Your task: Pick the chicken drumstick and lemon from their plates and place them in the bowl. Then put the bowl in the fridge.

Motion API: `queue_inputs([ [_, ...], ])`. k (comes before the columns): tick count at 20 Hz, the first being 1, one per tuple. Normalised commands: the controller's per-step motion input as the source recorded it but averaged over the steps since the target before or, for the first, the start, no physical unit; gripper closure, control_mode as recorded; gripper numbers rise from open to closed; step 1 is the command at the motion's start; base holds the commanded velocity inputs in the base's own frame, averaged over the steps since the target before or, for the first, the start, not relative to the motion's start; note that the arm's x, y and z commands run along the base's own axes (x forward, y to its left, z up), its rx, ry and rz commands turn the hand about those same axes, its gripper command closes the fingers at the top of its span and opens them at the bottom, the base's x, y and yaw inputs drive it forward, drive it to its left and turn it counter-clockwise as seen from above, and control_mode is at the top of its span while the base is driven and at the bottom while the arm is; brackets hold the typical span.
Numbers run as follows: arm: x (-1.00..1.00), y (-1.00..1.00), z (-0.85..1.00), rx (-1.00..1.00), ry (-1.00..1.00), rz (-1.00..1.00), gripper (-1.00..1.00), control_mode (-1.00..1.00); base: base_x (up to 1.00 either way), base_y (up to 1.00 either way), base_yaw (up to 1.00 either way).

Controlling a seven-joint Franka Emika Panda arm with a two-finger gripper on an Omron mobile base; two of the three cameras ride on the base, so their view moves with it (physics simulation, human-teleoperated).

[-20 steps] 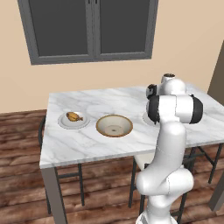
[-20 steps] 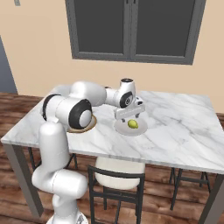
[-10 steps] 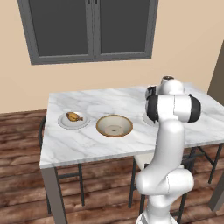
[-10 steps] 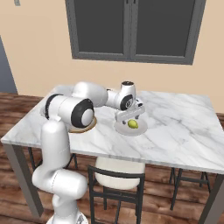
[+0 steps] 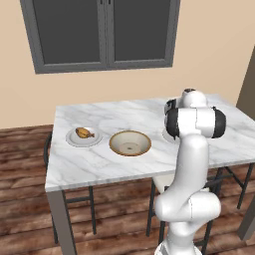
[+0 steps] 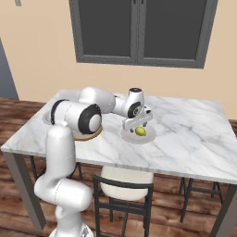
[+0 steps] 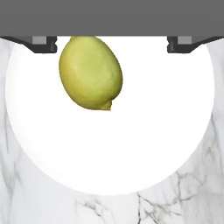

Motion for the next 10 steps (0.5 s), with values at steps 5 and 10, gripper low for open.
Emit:
queue_inputs([
  [5, 0.16, -0.03, -0.13, 0.0, 0.0, 0.04, -1.0, -1.0, 0.0, 0.0, 0.0],
  [10, 0.17, -0.07, -0.11, 0.0, 0.0, 0.02, -1.0, -1.0, 0.0, 0.0, 0.0],
])
